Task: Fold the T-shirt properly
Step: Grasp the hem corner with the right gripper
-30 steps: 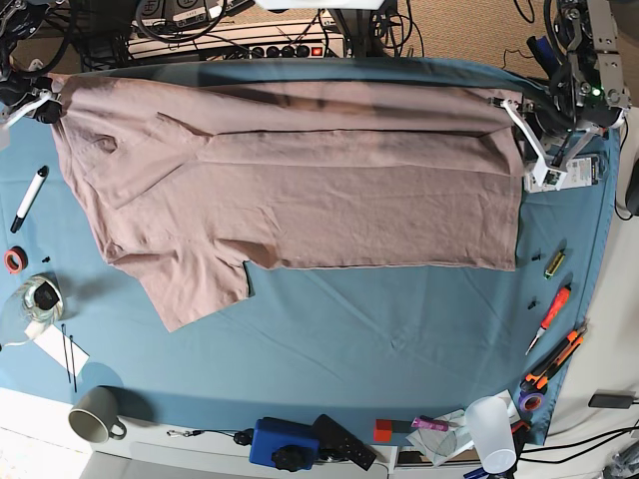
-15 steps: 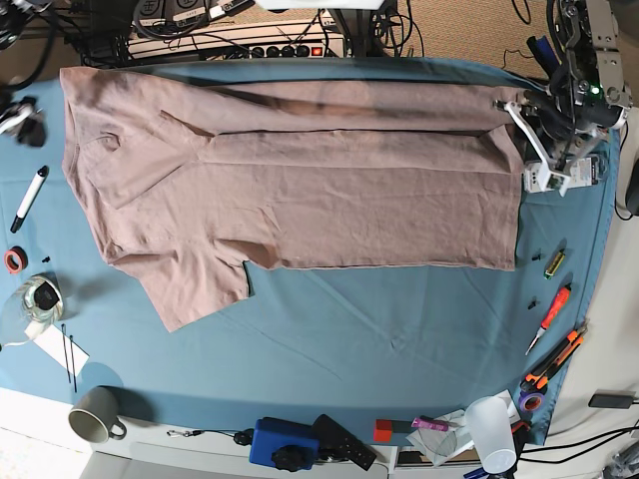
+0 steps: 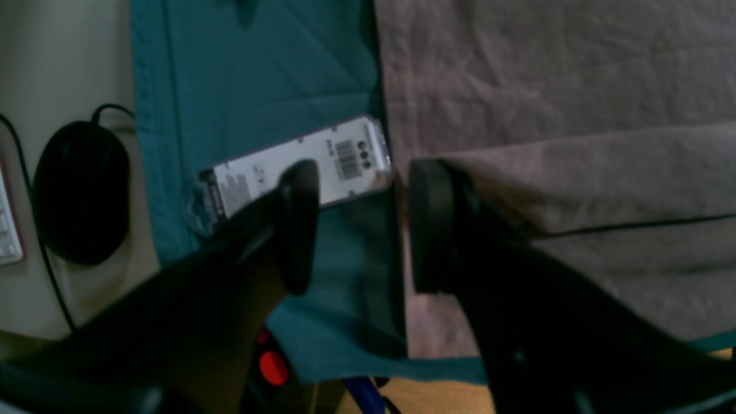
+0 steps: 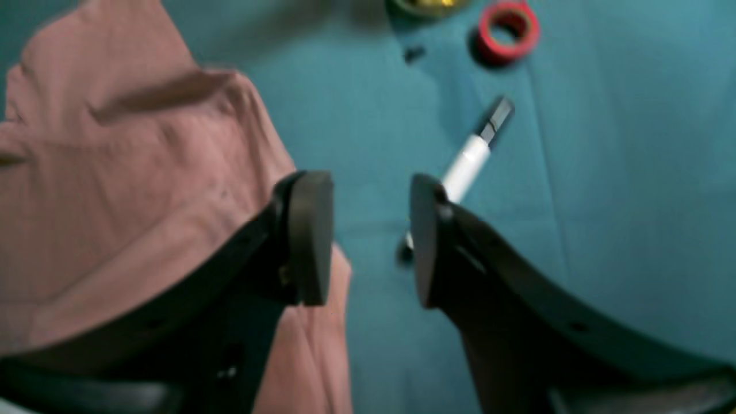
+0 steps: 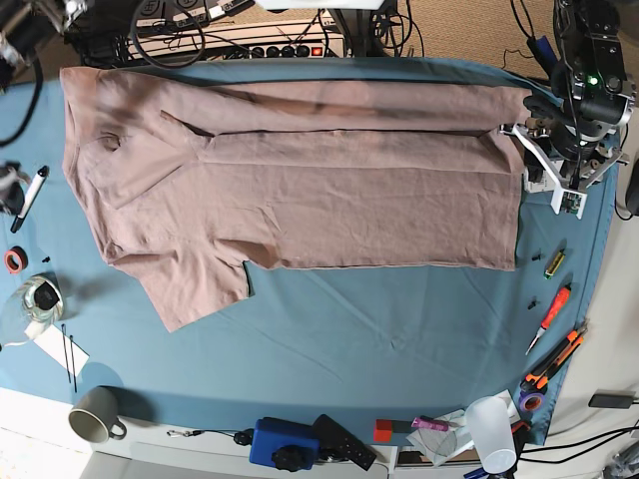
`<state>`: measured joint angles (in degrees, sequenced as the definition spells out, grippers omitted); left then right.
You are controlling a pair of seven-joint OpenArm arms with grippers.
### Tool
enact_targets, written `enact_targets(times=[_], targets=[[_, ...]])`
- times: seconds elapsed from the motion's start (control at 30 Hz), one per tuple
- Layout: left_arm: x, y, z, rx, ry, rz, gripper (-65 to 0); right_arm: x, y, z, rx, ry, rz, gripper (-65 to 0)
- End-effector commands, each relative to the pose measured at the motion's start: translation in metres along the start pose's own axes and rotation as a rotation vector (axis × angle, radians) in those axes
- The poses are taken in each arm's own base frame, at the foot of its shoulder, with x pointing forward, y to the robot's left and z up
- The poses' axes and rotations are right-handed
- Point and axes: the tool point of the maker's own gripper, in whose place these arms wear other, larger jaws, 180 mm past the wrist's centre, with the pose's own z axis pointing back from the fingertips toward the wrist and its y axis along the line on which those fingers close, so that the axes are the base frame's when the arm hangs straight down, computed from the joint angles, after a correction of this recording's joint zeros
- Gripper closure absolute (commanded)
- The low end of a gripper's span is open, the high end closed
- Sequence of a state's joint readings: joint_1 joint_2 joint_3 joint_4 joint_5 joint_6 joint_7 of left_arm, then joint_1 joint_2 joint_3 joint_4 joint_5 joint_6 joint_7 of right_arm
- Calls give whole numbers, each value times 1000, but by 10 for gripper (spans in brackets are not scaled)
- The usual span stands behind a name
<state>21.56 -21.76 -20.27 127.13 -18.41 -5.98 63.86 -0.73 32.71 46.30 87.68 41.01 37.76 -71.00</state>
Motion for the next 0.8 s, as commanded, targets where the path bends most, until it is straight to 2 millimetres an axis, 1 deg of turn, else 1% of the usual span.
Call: enact_targets(times=[0.0,0.1,0.23,0.33,0.37,0.47,0.57,0.63,0.77], targets=[[8,4,4,14,-29,-11,-262,25,-1,-2,-2,-57,26,-233],[9,-1,4,-14,-37,-3,-262,43,19,-33,75,-68,16,-232],[9,-16,3,-78,-46,0,-262,72,45,-68,163,-81,11,-232],[9,-23,3,-106,-51,9,-262,91,50,-91,138,-86,13,-232],[9,-25,3,-111,-52,13,-262,95,51,-98,131,-76,13,-232],[10,-28,3,-128,-57,22,-262,97,66,-117,156,-22,29,-232],[11,-29,4,-130,-63,23,-262,94,80,-135,179,13,54,-232],[11,-28,4,-129,-63,23,-262,87,87,-146,172,55,94,-232],[11,-29,4,-130,-63,23,-262,65,110,-168,181,130,139,-232]])
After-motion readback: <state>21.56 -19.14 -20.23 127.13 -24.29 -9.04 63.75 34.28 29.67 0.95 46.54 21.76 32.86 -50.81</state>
